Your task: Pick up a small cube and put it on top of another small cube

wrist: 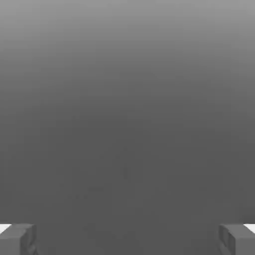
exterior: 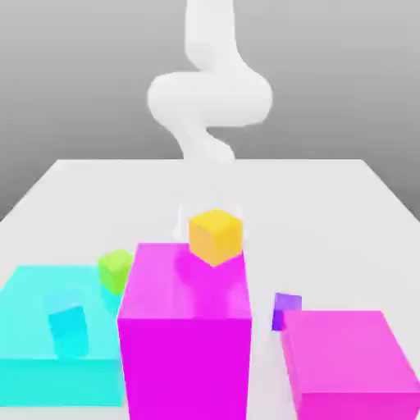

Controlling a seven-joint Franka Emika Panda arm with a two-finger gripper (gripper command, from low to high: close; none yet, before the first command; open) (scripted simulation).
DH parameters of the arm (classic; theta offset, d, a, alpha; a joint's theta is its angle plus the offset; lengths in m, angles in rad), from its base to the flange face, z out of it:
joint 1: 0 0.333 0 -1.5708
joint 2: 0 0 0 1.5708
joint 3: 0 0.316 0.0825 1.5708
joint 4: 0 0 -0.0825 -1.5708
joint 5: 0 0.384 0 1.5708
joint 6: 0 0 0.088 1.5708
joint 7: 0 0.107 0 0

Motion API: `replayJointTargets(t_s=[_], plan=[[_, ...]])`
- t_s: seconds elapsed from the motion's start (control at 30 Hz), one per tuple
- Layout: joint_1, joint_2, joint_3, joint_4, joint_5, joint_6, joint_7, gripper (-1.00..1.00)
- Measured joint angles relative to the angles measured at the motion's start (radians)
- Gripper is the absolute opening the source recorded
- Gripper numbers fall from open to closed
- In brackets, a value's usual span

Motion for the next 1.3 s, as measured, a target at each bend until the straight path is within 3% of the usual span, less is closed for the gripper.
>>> replayJointTargets(t_s=[0.57, 0.63, 0.7, 0.8, 0.9, 0.93, 1.2, 1.3], plan=[[0.085, 0.571, 0.362, -0.541, 0.048, 0.499, 0.431, 0.0], [0.075, 0.657, 0.354, -0.585, 0.059, 0.537, 0.511, 0.0], [0.06, 0.733, 0.323, -0.586, -0.038, 0.586, 0.605, 0.0], [0.176, 0.845, 0.159, -0.565, -0.227, 0.667, 0.748, 0.0], [0.325, 0.951, -0.006, -0.544, -0.301, 0.754, 0.806, 0.0], [0.353, 0.975, -0.035, -0.539, -0.305, 0.774, 0.809, -1.0], [0.335, 0.951, -0.015, -0.544, -0.298, 0.756, 0.804, -1.0], [0.279, 0.853, 0.073, -0.566, -0.177, 0.679, 0.715, -1.0]])
